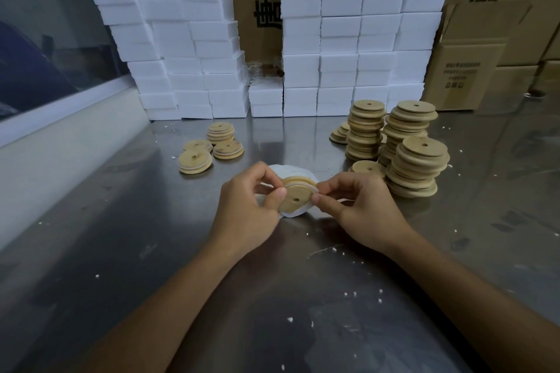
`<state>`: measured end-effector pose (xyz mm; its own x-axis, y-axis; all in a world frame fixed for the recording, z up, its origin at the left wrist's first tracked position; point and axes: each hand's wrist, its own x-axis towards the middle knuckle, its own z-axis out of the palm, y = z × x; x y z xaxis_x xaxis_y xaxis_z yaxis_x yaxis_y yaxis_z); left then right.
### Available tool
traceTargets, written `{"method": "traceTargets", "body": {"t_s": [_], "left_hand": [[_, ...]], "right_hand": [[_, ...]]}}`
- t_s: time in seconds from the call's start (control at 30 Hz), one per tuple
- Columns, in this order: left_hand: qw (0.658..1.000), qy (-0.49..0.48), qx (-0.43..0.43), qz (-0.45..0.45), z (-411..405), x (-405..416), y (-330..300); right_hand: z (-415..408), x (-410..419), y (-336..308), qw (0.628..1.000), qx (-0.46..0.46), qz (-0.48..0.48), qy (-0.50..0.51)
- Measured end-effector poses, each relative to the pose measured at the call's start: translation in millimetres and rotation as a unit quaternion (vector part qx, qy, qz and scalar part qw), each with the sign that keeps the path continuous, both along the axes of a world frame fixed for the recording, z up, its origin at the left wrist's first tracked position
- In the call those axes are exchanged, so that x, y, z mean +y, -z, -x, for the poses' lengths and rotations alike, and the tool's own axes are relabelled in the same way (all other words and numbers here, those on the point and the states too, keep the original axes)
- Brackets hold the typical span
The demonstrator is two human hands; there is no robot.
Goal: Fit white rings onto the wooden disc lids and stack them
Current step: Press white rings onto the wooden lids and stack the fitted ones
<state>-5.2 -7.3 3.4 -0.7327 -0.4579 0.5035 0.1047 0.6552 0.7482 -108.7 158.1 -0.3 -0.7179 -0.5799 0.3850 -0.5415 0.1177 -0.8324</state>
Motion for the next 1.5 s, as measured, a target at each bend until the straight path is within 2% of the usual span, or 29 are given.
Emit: {"method": "traceTargets", "body": {"t_s": [0.07,0.2,0.37,0.47,0.9,1.07,1.27,1.5], "left_hand": [[0.997,0.005,0.010,0.074,-3,1,-2],[0.993,0.041,0.030,0.106,-3,5,-3],[0.999,0.031,0.024,-0.023,0,7,-3],[0.997,0.041,0.023,-0.063,0,7,-3],[0.990,0.083,0.013,-0.114,-1,1,-2],[0.968,0.085,0.024,-0.235,-3,1,-3],[0.953,0.095,0.039,-0.286,-3,6,-9],[0.931,0.120,0.039,-0.342,-4,3,-10]], "right_hand": [[-2,0,-1,0.999,0.033,-0.012,0.005],[-7,0,-3,0.995,0.090,-0.034,0.007],[-7,-3,-1,0.999,0.032,0.005,0.007],[-6,-3,1,1.000,0.028,0.006,0.013],[-3,2,-7,1.000,-0.010,-0.011,-0.007],[-4,1,-3,1.000,0.012,0.012,-0.024],[-4,-3,-3,0.997,-0.025,0.070,-0.005],[-4,2,-13,0.992,-0.087,0.091,-0.033]]}}
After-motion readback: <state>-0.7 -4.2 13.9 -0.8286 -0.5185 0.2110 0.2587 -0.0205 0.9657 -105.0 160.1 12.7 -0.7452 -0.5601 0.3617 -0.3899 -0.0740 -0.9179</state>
